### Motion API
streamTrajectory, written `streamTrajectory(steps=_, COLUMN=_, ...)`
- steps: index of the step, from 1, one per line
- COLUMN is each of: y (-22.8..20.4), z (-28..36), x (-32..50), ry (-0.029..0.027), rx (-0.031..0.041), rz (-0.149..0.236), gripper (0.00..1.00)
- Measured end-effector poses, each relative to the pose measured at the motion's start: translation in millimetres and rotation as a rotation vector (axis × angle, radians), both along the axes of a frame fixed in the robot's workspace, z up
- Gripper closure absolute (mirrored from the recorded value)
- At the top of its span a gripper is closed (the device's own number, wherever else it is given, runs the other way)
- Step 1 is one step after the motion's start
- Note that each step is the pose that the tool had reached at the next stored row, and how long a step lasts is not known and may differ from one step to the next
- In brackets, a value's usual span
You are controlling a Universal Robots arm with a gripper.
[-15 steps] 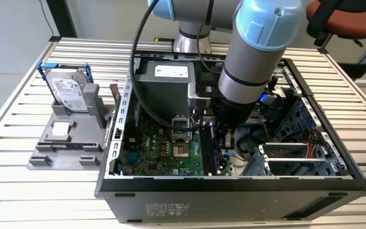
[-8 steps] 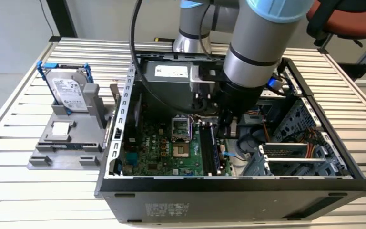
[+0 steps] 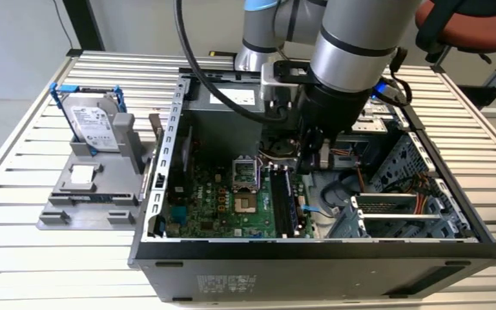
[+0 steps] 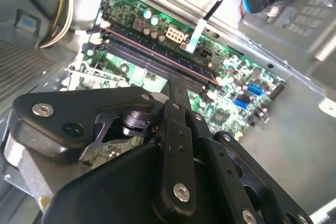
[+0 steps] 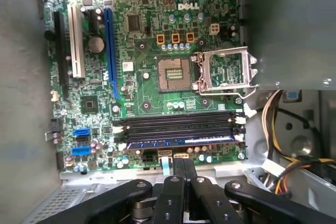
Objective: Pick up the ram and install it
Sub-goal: 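Press down the ram until it locks into place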
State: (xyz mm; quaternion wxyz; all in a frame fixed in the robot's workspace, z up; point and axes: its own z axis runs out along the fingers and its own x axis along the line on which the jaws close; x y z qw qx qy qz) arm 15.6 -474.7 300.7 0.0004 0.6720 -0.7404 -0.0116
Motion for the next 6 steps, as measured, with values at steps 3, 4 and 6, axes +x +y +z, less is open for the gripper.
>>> streamTrajectory(steps=3, y=0.0, z=1.5, x=0.0, ry=0.0001, rx=-0.0001, rz=0.0, gripper=1.0)
streamTrajectory(steps=4, y=0.0, z=1.4, x=0.0, ry=0.0, rx=0.0001, rz=0.0, gripper=1.0)
streamTrajectory(steps=6, y=0.0, z=1.5, x=0.0, ry=0.0, rx=0.0, rz=0.0, gripper=1.0)
